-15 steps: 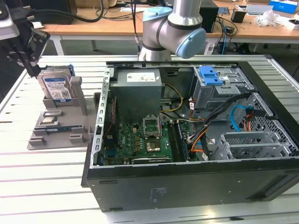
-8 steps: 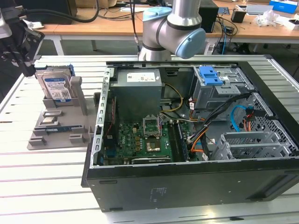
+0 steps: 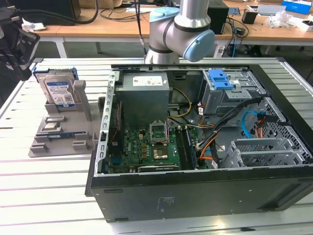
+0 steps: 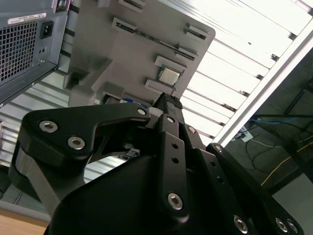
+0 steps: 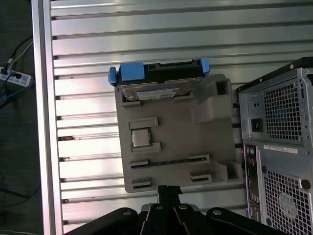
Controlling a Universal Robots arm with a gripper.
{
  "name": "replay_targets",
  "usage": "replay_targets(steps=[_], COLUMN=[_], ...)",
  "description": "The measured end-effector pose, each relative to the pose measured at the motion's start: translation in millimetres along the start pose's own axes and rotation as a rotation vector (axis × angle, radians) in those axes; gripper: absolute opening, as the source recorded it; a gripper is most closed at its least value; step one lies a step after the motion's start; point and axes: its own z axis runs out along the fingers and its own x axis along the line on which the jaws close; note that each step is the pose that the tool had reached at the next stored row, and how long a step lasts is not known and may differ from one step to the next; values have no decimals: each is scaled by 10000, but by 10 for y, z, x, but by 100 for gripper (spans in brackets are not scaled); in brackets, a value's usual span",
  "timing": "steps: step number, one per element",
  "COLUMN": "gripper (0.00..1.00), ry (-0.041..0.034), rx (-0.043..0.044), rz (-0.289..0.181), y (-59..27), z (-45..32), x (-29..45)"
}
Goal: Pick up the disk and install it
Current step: 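Reach for the disk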
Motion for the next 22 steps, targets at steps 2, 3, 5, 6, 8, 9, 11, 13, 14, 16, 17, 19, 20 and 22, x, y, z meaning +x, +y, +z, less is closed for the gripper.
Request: replay_targets(steps=[2, 3, 5, 6, 8, 9, 11, 13, 14, 16, 17, 19, 20, 22], gripper=[11, 11, 11, 11, 11, 11, 11, 11, 11, 11, 11, 11, 11, 11], ry=[0, 0, -1, -1, 0, 0, 0, -1, 0, -2, -2, -3, -6, -4], rx=[0, 0, 0, -1, 0, 1, 1, 4, 6, 12, 22, 37, 48, 57], rz=[0, 0, 0, 0, -1, -1, -1, 1, -1, -1, 1, -1, -3, -1], y=[-3, -4, -1, 4, 35, 56, 131, 198, 229, 276, 307, 342, 370, 398], z=[-1, -1, -1, 0, 2, 4, 9, 15, 17, 23, 26, 30, 34, 35], x=[37, 53, 82, 94, 109, 113, 121, 133, 143, 173, 202, 233, 261, 293])
